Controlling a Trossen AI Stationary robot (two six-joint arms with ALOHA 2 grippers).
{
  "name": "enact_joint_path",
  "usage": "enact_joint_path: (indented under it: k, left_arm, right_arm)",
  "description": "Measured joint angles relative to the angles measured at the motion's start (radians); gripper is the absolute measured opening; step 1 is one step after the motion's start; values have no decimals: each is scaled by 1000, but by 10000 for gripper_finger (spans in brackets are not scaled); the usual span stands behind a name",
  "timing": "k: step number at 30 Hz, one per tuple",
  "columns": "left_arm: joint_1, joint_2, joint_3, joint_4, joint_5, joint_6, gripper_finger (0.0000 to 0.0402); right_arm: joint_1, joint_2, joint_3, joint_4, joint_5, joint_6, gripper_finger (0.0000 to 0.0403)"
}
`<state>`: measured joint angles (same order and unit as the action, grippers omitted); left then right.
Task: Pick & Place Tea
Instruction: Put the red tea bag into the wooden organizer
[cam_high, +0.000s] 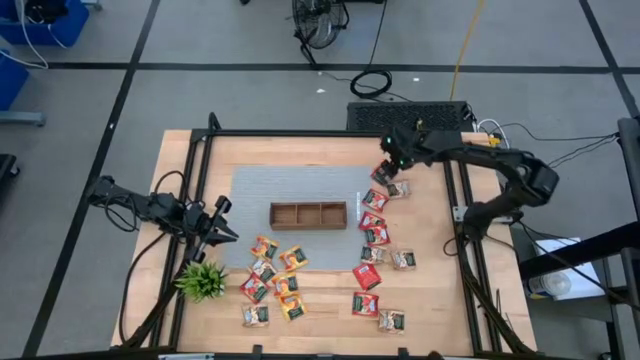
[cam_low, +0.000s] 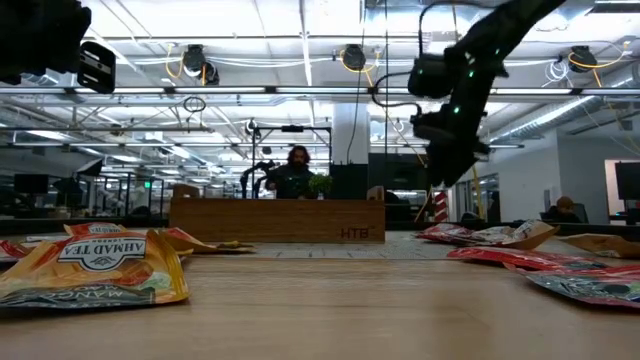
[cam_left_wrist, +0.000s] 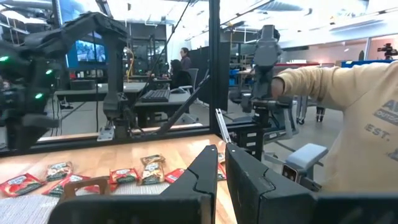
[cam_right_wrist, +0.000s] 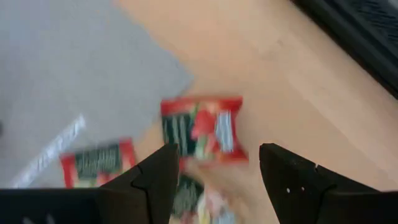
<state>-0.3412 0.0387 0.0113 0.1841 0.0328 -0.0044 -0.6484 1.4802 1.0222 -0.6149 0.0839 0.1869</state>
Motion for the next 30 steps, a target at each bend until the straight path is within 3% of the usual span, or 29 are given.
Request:
enact_joint_path:
  k: [5,19,30]
  left_arm:
    - [0,0,0,0,0,0,35]
    - [0,0,0,0,1,0,35]
    - [0,0,0,0,1,0,35]
  right_arm:
    - [-71,63,-1,68,-111,-6,208]
    - [-103,205,-1,36,-144,-17,208]
    - [-104,213,-1,28,-137,-46,208]
